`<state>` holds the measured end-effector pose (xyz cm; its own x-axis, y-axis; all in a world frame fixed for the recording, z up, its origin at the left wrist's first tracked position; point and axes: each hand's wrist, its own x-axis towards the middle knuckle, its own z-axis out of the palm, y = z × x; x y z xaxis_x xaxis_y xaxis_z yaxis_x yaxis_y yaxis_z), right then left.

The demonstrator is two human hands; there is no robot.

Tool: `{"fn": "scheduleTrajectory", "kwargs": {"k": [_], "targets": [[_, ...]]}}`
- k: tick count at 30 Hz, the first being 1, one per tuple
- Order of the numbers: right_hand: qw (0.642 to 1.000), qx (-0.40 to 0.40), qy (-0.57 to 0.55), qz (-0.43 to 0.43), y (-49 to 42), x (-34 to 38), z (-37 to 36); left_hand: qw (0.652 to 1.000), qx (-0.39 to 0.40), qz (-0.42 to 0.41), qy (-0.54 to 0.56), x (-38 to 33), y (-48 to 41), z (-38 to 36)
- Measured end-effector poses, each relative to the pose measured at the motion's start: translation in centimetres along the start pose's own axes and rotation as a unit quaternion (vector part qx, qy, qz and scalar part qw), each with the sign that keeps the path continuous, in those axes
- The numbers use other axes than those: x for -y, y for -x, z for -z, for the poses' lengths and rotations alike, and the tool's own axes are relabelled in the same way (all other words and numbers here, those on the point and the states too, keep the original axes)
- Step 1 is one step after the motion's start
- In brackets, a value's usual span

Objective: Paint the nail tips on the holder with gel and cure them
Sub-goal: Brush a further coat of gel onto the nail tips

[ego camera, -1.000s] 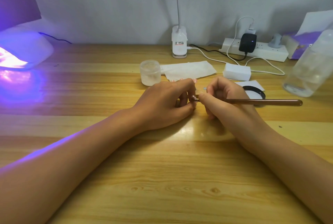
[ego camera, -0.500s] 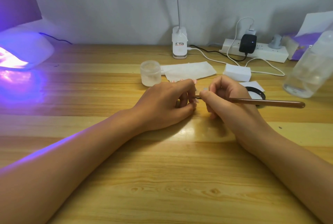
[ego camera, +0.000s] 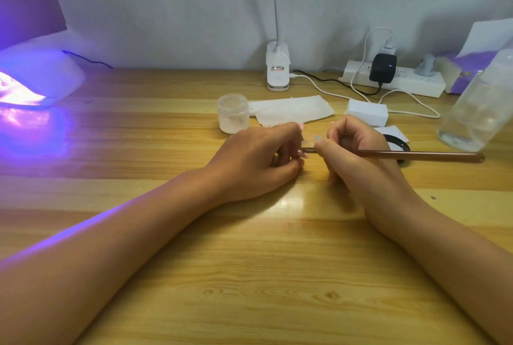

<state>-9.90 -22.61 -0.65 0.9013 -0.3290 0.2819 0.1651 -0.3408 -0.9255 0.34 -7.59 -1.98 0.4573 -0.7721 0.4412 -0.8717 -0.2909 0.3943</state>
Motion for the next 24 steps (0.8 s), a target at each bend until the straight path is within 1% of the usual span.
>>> {"fn": "scheduleTrajectory", "kwargs": {"k": [2,6,15,21,24], "targets": [[1.000,0.008,-0.006,0.000,0.00,-0.02,-0.04,1.000,0.000,0.002,0.001,0.01,-0.01,0.01],[1.000,0.019,0.018,0.000,0.00,-0.07,-0.11,1.000,0.000,0.001,0.000,0.04,-0.03,-0.01],[0.998,0.009,0.059,0.016,0.06,0.31,-0.22,1.000,0.004,-0.002,-0.002,-0.03,-0.02,0.10],[1.000,-0.014,-0.016,-0.011,0.04,0.12,-0.07,1.000,-0.004,-0.002,-0.004,-0.01,-0.03,-0.06],[1.000,0.004,-0.009,-0.007,0.09,0.12,-0.10,1.000,-0.004,-0.004,-0.003,0.02,-0.04,-0.03]]}}
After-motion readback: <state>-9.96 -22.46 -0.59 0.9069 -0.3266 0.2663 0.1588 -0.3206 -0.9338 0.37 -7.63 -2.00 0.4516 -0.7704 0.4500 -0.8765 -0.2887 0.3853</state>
